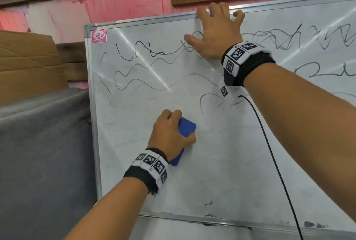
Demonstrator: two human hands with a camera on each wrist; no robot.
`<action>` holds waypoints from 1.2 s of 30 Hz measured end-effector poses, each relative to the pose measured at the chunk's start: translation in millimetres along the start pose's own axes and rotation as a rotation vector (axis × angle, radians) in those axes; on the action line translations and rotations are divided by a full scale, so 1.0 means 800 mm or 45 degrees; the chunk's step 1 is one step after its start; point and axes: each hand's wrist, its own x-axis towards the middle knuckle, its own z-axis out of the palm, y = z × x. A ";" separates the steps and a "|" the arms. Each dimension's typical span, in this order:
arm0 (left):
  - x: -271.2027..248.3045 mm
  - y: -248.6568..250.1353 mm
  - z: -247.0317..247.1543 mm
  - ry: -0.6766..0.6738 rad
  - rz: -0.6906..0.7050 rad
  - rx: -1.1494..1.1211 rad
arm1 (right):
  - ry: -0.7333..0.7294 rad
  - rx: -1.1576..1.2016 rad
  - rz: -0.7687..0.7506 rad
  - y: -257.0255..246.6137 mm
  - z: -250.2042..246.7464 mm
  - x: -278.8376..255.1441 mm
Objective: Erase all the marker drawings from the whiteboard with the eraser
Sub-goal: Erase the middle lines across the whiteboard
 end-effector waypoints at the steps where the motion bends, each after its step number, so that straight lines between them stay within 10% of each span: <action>1: 0.006 0.000 -0.002 0.045 -0.023 -0.021 | 0.001 -0.005 -0.003 0.000 0.000 -0.001; 21: 0.015 0.003 -0.006 0.104 -0.102 0.021 | -0.042 0.051 -0.055 0.007 -0.007 -0.015; 29: 0.009 0.023 0.005 0.018 -0.166 -0.067 | 0.128 0.471 -0.073 -0.025 -0.013 -0.206; 36: 0.024 0.043 0.000 0.055 -0.342 -0.184 | -0.305 0.754 0.076 -0.048 0.025 -0.351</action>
